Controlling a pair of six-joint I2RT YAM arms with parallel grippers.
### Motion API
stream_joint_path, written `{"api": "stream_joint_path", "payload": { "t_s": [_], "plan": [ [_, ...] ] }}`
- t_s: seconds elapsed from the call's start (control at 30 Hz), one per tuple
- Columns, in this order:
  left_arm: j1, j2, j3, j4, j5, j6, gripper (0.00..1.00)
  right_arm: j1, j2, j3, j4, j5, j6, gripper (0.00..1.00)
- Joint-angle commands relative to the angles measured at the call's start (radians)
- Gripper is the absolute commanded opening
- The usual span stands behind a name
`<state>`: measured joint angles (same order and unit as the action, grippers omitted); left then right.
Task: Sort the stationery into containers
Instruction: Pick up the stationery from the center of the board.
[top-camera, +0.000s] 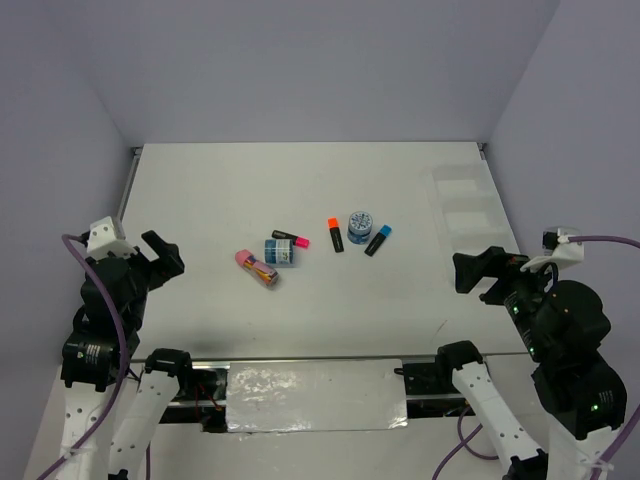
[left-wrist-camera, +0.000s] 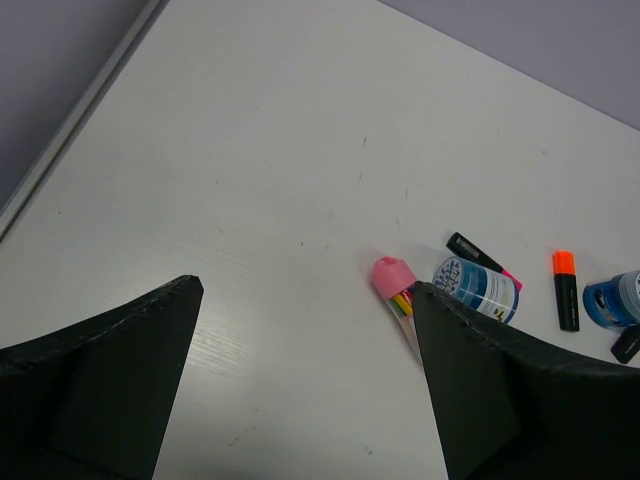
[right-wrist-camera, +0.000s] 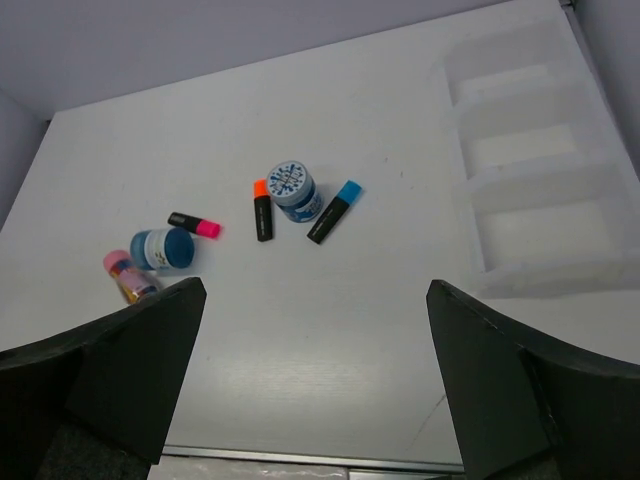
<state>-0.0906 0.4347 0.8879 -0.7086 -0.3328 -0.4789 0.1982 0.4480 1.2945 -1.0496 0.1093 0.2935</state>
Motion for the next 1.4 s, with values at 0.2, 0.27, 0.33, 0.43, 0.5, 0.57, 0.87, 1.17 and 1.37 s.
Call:
{"api": "stream_joint_path", "payload": {
  "t_s": [0.2, 0.27, 0.33, 0.43, 0.5, 0.57, 0.87, 1.17, 1.37],
  "plan": [
    [-0.006, 0.022, 0.008, 0.052, 0.029, 0.006, 0.99, -0.005, -0.045, -0.067, 0.054, -0.031, 0.009, 1.00],
    [-0.006, 0.022, 0.008, 0.052, 0.031, 0.006, 0.99, -0.003, -0.043, -0.083, 0.071, -0.100, 0.018, 1.00],
    [-0.005, 0.022, 0.006, 0.054, 0.034, 0.006, 0.99, -0.003, 0.013, -0.096, 0.077, -0.147, 0.024, 1.00],
    [-0.006, 0.027, 0.005, 0.057, 0.038, 0.010, 0.99, -0.003, 0.159, -0.130, 0.111, -0.247, 0.047, 1.00],
    [-0.006, 0.035, 0.005, 0.057, 0.041, 0.010, 0.99, 0.012, 0.292, -0.161, 0.169, -0.344, 0.075, 1.00],
    [-0.006, 0.042, 0.006, 0.054, 0.038, 0.010, 0.99, 0.071, 0.371, -0.173, 0.218, -0.296, 0.131, 1.00],
    [-0.012, 0.032, 0.005, 0.049, 0.023, 0.003, 0.99, 0.331, 0.989, 0.104, 0.286, 0.110, 0.104, 1.00],
    [-0.037, 0.056, 0.006, 0.049, 0.034, 0.005, 0.99, 0.277, 1.386, 0.321, 0.276, 0.097, 0.046, 1.00],
    [-0.041, 0.047, 0.003, 0.055, 0.041, 0.011, 0.99, 0.250, 1.449, 0.308, 0.330, 0.073, 0.018, 1.00]
  ]
}}
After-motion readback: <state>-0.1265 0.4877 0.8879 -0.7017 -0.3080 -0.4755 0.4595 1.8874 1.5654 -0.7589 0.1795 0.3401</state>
